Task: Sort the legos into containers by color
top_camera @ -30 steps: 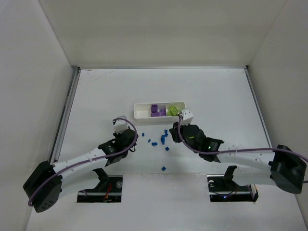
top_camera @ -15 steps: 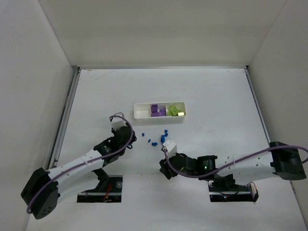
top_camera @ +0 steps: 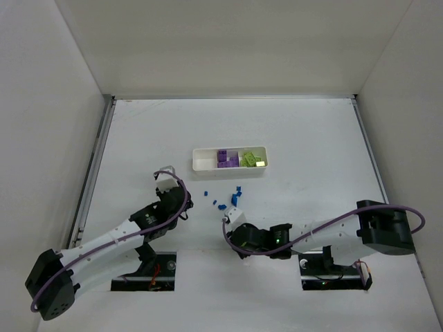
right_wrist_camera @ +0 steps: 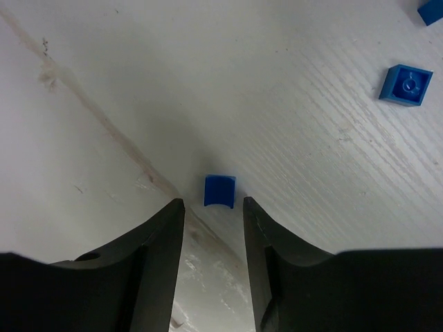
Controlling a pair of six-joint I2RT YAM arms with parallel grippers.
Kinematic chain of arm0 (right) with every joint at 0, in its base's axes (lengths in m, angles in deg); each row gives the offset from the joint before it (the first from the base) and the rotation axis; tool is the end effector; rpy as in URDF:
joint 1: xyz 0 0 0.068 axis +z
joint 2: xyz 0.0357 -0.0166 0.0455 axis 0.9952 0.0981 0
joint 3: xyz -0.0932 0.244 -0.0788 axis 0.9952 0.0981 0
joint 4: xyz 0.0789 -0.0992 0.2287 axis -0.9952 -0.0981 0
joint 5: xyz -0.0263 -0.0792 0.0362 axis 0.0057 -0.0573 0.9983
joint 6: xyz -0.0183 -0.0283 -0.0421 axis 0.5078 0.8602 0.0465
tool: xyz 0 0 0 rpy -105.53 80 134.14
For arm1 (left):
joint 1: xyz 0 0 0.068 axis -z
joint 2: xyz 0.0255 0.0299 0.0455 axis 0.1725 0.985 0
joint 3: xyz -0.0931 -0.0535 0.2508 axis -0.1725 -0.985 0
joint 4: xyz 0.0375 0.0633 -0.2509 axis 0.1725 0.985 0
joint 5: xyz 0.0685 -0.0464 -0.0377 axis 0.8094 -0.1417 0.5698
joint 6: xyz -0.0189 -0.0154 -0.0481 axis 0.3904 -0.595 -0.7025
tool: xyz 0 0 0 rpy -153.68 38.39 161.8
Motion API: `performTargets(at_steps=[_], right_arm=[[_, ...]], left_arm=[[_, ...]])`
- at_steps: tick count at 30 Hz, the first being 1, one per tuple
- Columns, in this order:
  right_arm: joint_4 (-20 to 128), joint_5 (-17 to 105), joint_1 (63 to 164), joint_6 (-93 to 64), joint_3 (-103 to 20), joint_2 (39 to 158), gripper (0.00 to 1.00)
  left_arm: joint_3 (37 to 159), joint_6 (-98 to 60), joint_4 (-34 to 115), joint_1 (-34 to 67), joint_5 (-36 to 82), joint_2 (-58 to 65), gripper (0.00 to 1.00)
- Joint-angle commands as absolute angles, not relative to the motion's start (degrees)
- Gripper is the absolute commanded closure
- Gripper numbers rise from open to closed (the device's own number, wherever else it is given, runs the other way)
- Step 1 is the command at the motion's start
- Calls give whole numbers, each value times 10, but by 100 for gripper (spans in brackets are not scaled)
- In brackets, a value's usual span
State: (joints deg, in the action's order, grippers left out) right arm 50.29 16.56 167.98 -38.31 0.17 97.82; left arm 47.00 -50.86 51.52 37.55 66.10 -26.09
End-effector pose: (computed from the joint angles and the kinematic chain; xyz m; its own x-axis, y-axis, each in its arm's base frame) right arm 0.0404 0.2527 0.1530 -0.5393 -0.5045 -0.6742 -0.7415 0.6639 0.0964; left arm 0.1293 -0.1108 0.1972 -0.4674 -0.3229 -0.8230 -0.0506 0.9391 -0.3398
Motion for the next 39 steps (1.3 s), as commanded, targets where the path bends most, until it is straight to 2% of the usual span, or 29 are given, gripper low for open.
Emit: performTargets(at_steps=[1,7,10,15,21,27,39], right_arm=[[515,164,1674,-378,-31,996,58],[513,142,1675,-378,-36,1013,74],[513,122,1675,-383,-30,999,79],[520,97,1647,-378,-18,937,80],[566,95,1583,-352,-20,899,80],[612,100,1539,-336,-41,909,80],[667,150,1454,-316,-90,965,80]], left_arm=[[456,-527,543,382,676,-274,62],[463,-549,555,400,683,-241,58],[462,-557,551,410,683,-227,55],[464,-562,545,424,685,-209,51],[471,-564,532,442,688,-179,53],[471,-559,517,443,706,-145,59],[469,-533,463,422,695,-90,64]])
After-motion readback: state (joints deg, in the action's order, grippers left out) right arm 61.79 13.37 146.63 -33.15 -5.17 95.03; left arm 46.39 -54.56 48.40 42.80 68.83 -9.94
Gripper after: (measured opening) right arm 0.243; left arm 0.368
